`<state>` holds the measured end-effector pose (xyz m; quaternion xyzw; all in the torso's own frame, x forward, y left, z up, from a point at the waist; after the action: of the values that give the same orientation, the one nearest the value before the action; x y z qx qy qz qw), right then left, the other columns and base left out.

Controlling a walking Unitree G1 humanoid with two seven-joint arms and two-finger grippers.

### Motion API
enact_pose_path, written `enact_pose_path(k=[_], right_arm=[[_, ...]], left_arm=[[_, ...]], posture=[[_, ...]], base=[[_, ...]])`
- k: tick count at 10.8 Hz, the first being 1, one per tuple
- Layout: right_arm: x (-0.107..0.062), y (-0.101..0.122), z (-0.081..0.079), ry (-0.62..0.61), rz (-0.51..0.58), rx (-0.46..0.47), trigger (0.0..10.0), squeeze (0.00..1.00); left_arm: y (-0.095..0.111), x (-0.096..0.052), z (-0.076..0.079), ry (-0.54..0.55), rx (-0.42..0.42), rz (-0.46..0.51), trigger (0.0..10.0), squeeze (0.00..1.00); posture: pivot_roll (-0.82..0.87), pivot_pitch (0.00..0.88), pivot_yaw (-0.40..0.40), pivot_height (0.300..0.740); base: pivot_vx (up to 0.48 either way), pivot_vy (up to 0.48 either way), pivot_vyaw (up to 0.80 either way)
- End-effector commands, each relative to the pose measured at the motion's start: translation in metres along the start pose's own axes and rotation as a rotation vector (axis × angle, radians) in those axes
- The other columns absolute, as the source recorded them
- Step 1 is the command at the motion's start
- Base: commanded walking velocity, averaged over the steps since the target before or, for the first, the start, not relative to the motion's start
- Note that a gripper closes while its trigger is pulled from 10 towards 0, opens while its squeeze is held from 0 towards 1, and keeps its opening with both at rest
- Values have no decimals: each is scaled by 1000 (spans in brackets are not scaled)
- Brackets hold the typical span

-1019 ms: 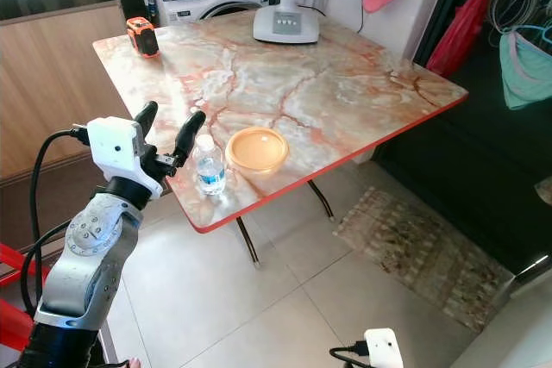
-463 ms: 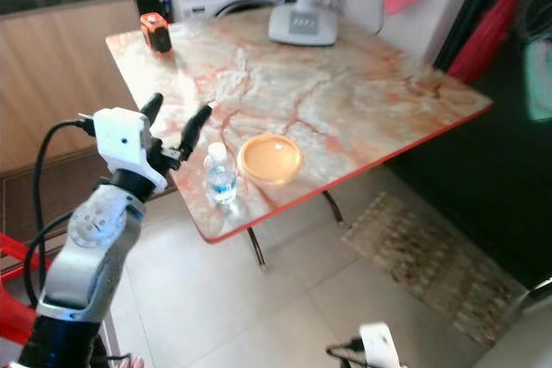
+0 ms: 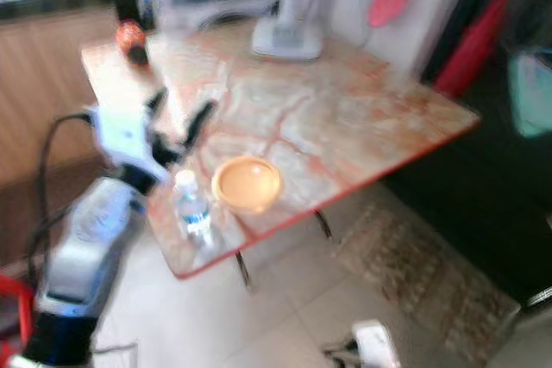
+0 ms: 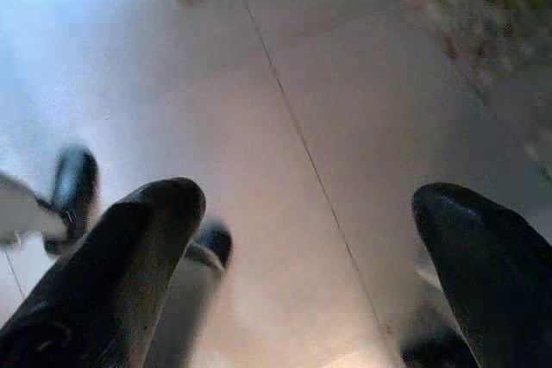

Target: Restocking fridge

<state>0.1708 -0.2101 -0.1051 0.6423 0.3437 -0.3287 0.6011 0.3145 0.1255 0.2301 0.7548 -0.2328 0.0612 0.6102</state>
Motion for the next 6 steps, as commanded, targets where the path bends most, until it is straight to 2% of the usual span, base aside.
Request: enact_pose_path(k=[1,4,5,6], right_arm=[[-4,-7,10,-23,-22,-6,10000,0],[-3,-7,10,-17,-25,-23,10000,0],[-3,-7,9,-14,-29,-31,10000,0],[-3,-7,9,-10,-33,-40,10000,0]], left_arm=[[17,5,11,-40,-2,58,10000,0],[47,16,5,-42,25,102,10000,0],[65,23,0,-31,75,121,10000,0],[78,29,-3,-28,64,106,10000,0]], posture=[[64,47,-63,740],[78,43,-62,740],[82,42,-62,740],[90,41,-62,740]], base=[[0,0,0],[0,0,0],[0,0,0],[0,0,0]])
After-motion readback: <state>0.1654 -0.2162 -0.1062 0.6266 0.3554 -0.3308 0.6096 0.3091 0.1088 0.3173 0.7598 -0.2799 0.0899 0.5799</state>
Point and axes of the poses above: a point about 5 cm out from each wrist's last joint towards the gripper, its own x axis pointing out of the wrist towards the gripper, its own y axis along the axis of the wrist's last joint, z = x × y, the point moved 2 cm from there along x, pointing out of the wrist towards the gripper, and after that the axes turned 9 degrees about x, right-handed, at the moved point
